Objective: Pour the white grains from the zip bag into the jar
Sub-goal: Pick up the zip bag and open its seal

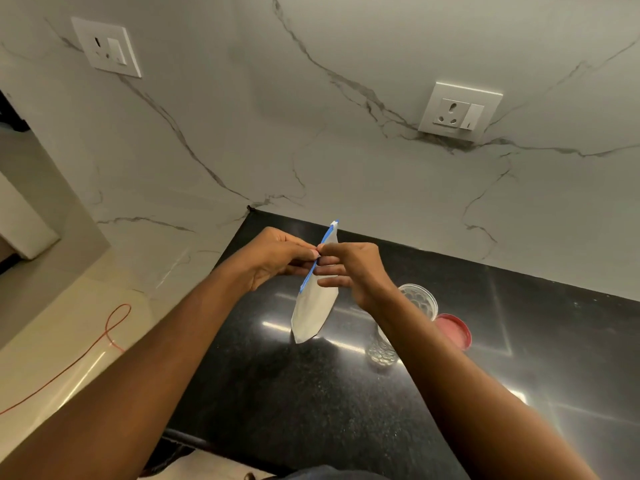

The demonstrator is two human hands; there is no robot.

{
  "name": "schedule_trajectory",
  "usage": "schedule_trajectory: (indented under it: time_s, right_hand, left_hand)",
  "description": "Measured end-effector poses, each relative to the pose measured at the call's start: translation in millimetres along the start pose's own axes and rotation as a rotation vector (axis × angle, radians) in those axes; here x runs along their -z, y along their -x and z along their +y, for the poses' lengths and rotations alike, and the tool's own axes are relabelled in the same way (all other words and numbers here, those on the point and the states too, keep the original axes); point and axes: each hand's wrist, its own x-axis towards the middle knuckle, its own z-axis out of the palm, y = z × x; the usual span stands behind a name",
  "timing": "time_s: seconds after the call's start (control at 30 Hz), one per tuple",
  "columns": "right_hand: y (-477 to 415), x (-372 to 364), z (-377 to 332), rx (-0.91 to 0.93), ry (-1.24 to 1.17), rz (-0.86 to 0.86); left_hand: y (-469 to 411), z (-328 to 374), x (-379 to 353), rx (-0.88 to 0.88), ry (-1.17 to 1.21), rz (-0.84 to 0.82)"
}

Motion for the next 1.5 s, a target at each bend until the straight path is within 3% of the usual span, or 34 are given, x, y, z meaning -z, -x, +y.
schedule_trajectory:
  time_s: [0.27, 0.67, 0.77, 0.87, 0.93, 1.13, 1.3, 1.5]
  right_hand:
    - [2.2, 1.9, 2.8, -0.053, -0.055, -0.023]
    - [4.4, -3.6, 13.1, -0.057, -0.002, -0.038]
    - [11.0, -3.7, 11.9, 0.000, 0.008, -0.088]
    - [19.5, 3.0, 4.7, 0.074, 0.103, -0.003]
    - [25.3, 11.0, 0.3, 0.101, 0.169, 0.040]
    - [38.5, 17.3, 0.2, 0.152, 0.302, 0.066]
    - [38.7, 9.7, 2.8, 0.197, 0.327, 0.025]
    - [38.9, 1.3, 8.8, 0.227, 0.326, -0.023]
  left_hand:
    - [5.7, -3.7, -3.3, -0.042, -0.033, 0.019]
    - [3.6, -13.6, -1.2, 0.036, 0.036, -0.016]
    - [-0.2, -15.5, 0.8, -0.095, -0.188, 0.087]
    - [-5.3, -11.2, 11.1, -0.273, -0.566, 0.311]
    - [-7.6, -7.7, 20.2, -0.336, -0.695, 0.348]
    - [-8.2, 10.0, 13.2, -0.389, -1.082, 0.356]
    - [-7.5, 37.9, -16.7, -0.245, -1.098, 0.136]
    - [-16.0, 60.6, -46.8, -0.168, -1.233, 0.077]
